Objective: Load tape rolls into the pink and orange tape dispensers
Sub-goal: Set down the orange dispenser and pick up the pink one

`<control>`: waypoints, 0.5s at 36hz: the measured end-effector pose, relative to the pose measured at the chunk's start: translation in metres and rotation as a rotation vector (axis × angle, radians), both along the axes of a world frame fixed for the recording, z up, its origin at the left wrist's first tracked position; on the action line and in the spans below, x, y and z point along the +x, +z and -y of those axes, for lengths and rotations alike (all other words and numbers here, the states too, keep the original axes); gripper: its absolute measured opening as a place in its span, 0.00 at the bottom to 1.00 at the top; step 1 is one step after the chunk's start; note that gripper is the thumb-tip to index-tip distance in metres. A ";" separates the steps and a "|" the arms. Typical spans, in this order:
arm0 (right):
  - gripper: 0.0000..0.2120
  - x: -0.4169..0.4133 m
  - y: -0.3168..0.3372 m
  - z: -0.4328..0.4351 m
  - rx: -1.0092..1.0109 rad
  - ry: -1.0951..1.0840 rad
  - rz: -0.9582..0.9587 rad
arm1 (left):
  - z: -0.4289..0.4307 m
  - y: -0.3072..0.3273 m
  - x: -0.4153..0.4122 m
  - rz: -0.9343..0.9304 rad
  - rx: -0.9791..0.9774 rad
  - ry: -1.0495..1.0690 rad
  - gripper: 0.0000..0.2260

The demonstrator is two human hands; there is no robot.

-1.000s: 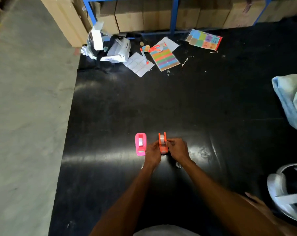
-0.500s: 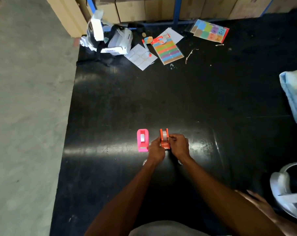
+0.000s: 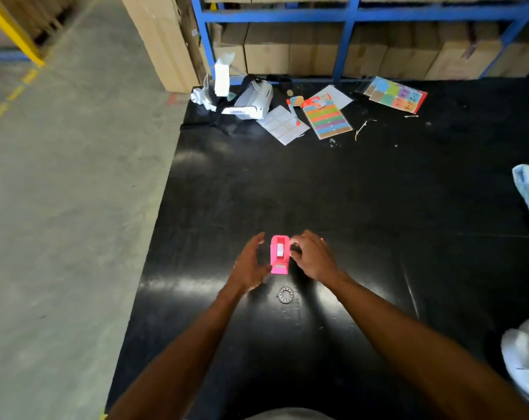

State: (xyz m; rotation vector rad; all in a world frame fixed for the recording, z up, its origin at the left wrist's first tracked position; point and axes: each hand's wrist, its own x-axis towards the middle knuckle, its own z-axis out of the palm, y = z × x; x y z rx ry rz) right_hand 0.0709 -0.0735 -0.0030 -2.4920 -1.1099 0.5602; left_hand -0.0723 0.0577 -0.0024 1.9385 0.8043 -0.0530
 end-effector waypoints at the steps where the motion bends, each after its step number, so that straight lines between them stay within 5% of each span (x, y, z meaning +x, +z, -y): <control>1: 0.08 0.002 0.001 -0.003 -0.041 0.036 0.019 | -0.005 -0.002 0.000 -0.045 0.021 -0.074 0.41; 9: 0.20 -0.010 -0.002 -0.034 -0.245 0.147 0.121 | -0.029 -0.021 0.005 -0.099 0.079 -0.337 0.51; 18: 0.18 -0.013 -0.024 -0.045 -0.254 -0.084 -0.052 | -0.035 -0.052 0.037 -0.043 0.083 -0.428 0.52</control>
